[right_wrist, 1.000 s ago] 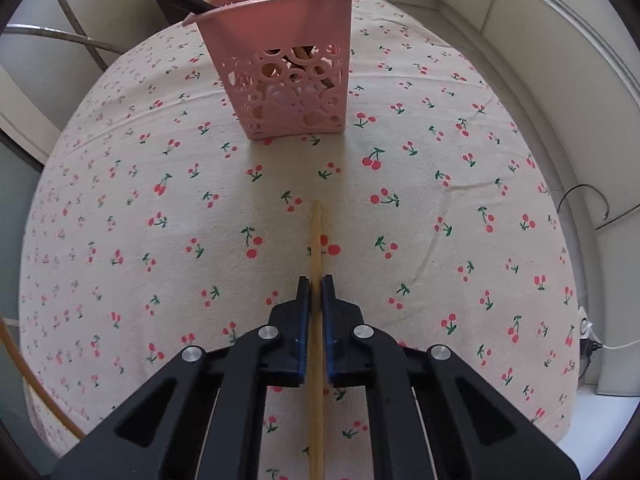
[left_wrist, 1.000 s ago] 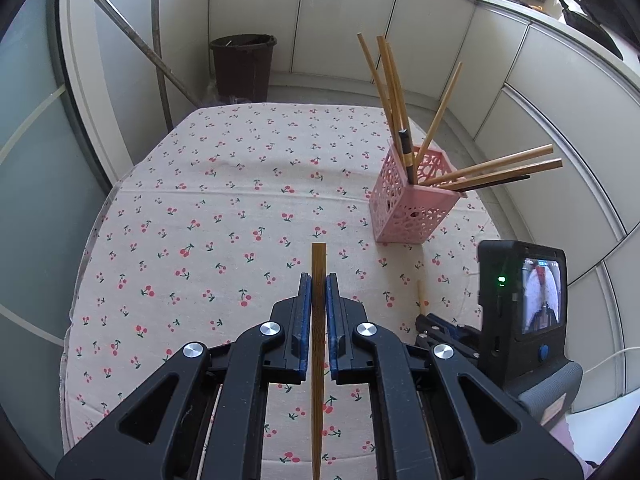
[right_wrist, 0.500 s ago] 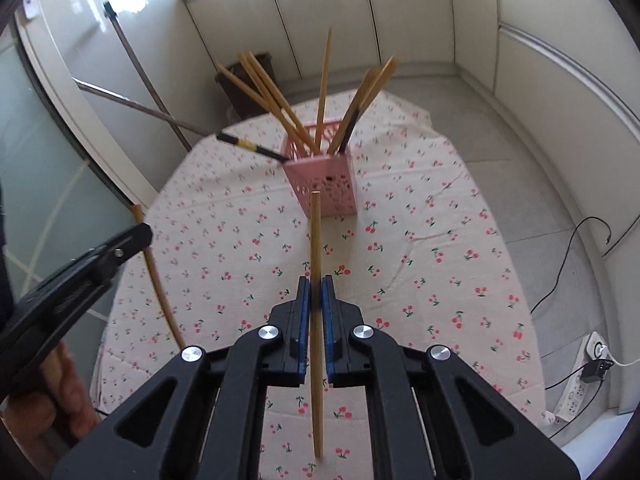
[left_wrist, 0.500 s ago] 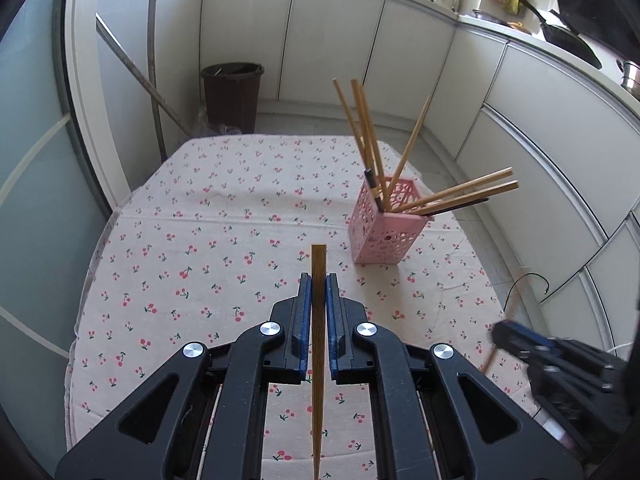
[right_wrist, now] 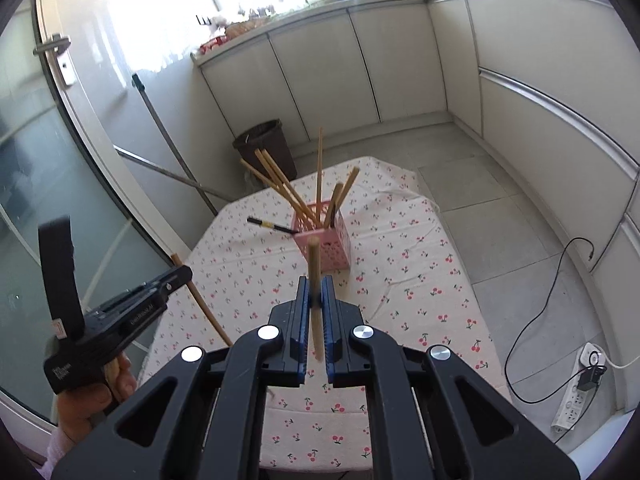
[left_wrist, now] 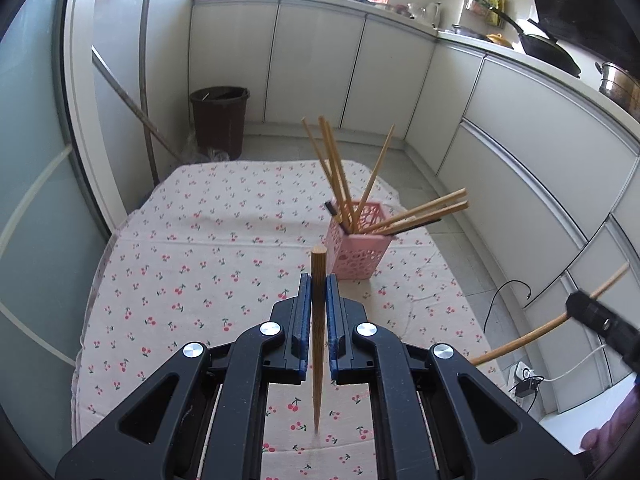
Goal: Organize utensils
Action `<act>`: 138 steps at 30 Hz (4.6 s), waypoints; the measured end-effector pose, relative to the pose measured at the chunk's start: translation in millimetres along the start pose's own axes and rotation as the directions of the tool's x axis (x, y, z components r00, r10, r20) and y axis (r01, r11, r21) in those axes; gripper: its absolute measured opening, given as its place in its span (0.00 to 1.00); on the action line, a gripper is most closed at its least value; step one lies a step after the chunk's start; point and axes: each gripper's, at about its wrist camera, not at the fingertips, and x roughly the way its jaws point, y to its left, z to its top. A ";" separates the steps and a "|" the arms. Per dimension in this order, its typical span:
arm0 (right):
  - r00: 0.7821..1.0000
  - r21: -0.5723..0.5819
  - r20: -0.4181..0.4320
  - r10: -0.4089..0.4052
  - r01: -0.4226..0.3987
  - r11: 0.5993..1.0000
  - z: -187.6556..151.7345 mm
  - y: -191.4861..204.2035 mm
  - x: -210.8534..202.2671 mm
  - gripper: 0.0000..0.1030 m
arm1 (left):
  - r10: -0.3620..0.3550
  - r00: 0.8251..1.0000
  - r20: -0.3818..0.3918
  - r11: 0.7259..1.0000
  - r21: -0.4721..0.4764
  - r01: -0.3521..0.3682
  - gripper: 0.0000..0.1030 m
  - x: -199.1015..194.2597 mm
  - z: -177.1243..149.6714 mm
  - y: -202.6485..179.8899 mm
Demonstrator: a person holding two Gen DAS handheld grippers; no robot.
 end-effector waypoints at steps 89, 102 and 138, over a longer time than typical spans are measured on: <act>0.849 0.021 0.272 -0.453 0.465 0.885 -19.9 -17.0 5.0 0.94 | 0.148 0.947 0.287 0.979 0.093 -0.181 0.93 -33.9 -26.0 -64.4; 0.834 0.059 0.283 -0.473 0.477 0.877 -28.9 -20.6 1.5 0.93 | 0.139 0.946 0.294 0.975 0.124 -0.182 0.93 -27.3 -33.3 -72.6; 0.855 0.058 0.229 -0.465 0.465 0.884 -32.4 -25.3 14.5 0.94 | 0.159 0.955 0.251 0.978 0.093 -0.187 0.93 -15.9 -32.9 -65.6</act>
